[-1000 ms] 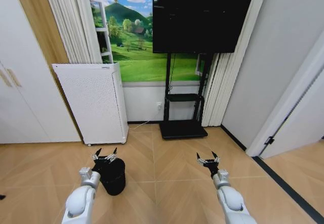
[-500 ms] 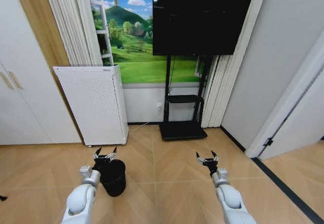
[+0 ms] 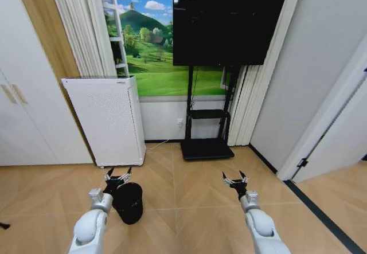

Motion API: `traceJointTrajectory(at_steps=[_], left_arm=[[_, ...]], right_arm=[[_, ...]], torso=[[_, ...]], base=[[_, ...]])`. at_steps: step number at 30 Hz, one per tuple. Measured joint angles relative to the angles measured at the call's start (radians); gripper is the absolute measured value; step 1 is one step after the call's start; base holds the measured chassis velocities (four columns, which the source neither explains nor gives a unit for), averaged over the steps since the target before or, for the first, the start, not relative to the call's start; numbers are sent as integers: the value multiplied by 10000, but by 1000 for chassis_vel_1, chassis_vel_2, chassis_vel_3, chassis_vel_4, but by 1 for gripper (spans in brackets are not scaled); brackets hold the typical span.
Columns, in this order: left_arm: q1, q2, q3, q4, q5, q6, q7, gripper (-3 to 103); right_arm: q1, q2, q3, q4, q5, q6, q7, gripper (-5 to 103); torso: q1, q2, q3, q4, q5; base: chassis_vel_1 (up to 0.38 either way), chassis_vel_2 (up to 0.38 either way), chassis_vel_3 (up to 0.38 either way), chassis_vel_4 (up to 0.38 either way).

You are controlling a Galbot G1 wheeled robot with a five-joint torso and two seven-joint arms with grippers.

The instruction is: Pick up the trash bin and place the garbage on the floor into it.

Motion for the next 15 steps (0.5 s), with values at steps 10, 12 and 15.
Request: traceJointTrajectory(at_steps=[10, 12, 15], left_arm=[[33, -50, -9, -93, 52, 0, -3, 100], [35, -55, -3, -104, 76, 0, -15, 100], [38, -69, 8, -113, 118, 0, -49, 100]], right_arm=[[7, -46, -47, -2, 28, 22, -12, 100], [9, -69, -53, -3, 49, 21, -25, 100], [27, -113, -60, -30, 103, 22, -47, 100]], torso=[[158, 394, 236, 0, 0], [187, 466, 281, 0, 0], [242, 597, 356, 0, 0]], base=[[0, 0, 0, 0], [0, 0, 0, 0], [0, 0, 0, 0]])
